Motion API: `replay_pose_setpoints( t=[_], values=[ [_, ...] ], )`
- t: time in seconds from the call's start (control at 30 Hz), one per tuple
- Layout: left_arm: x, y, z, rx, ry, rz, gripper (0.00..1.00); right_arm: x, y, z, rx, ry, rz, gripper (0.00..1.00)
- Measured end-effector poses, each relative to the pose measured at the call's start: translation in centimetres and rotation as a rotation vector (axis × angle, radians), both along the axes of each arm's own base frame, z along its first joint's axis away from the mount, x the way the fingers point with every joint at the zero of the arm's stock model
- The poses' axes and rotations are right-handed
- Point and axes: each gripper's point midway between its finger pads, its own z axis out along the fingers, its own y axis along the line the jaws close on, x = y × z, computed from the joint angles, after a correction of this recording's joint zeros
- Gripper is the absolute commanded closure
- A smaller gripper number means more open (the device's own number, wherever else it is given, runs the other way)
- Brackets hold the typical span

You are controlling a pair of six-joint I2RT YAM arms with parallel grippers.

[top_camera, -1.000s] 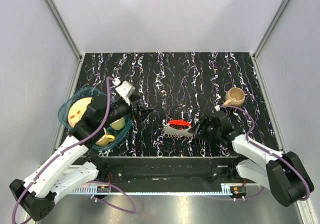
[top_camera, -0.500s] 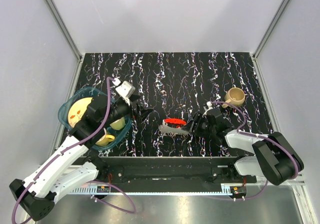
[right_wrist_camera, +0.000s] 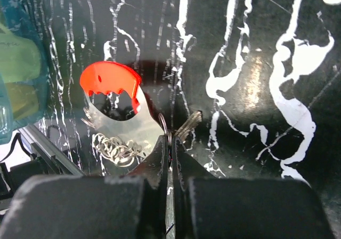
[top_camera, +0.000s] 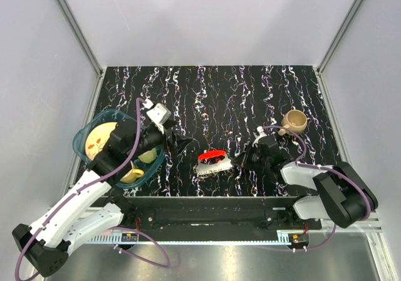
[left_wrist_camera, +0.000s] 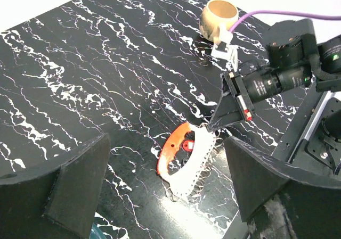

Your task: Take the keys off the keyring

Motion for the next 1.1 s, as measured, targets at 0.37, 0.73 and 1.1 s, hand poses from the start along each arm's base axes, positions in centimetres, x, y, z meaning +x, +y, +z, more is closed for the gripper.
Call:
replay_pose_setpoints(
  t=[0.37,0.73,1.1],
  values=[
    [-1.2,-1.2,-2.5,0.066,-0.014,-0.138,0.10,1.2,0.4,9.2,-0.024,-0.379,0.163,1.00],
    [-0.6,-4.3,-6.4,0.178,0.163,-0.304,0.21,-0.3,2.2,17.8,0.023,-0.647,0.393,1.00],
    [-1.5,-6.2,-7.0,0.158,0.277,-0.429,0.34,-2.5,2.3,19.7,0.072,-0.707,0.470,1.00]
  ],
)
